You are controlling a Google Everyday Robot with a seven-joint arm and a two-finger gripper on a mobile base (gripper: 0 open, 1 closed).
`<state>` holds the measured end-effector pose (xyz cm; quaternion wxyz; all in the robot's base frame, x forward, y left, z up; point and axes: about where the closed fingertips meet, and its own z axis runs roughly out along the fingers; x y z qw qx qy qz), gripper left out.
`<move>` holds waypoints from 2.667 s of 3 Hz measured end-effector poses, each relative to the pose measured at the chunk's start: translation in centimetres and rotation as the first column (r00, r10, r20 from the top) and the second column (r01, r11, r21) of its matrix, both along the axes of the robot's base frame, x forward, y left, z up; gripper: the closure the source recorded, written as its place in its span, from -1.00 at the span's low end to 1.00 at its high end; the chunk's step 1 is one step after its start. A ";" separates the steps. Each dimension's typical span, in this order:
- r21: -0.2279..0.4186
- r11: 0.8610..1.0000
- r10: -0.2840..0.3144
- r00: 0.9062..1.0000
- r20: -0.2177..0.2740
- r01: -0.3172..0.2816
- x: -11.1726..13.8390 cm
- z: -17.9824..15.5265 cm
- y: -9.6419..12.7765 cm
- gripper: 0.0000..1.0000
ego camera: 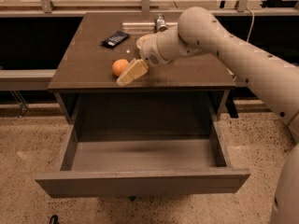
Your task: Place orange into top drawer
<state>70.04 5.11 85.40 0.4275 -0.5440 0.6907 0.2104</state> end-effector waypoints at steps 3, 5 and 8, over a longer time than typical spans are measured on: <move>0.146 0.985 0.112 0.989 -0.100 -0.097 -1.8 -2.4 5.0 0.26; 0.319 0.912 0.279 0.960 -0.029 -0.256 -3.4 4.2 6.2 1.00; -0.212 0.971 0.090 0.988 -0.124 -0.115 -14.6 -4.7 -17.1 1.00</move>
Offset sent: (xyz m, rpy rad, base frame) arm -0.0164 0.0479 -0.0365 0.0829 0.1055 0.0778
